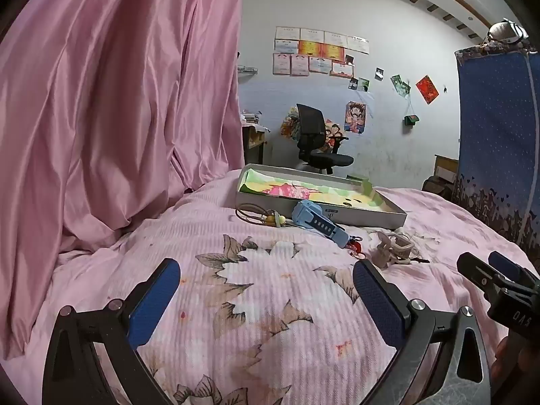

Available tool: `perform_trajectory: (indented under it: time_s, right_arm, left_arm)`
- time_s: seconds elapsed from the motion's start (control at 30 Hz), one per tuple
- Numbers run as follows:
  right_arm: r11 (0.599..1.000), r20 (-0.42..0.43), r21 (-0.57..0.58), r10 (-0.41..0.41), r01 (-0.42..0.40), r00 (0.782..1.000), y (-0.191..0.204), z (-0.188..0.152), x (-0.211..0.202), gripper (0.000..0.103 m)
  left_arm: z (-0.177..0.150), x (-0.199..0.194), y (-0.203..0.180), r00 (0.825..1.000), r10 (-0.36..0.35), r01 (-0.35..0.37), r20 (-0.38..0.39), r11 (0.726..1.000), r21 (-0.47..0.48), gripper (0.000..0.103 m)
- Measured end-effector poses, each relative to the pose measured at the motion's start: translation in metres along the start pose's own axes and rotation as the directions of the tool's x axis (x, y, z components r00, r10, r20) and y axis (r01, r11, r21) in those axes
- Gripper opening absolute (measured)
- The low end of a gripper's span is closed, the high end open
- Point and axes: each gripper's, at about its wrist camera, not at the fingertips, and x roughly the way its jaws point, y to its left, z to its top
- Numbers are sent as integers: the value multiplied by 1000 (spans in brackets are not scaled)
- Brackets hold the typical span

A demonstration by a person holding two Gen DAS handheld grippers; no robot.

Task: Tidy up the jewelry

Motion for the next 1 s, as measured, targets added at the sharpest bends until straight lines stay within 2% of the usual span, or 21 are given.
perform_trajectory:
  time_s: [1.0]
  right_arm:
    - [1000,6,6,3,-4,1000,-1,0,0,102]
  left_arm:
    - [1,1,-6,1000,-9,9,4,1000,-3,103]
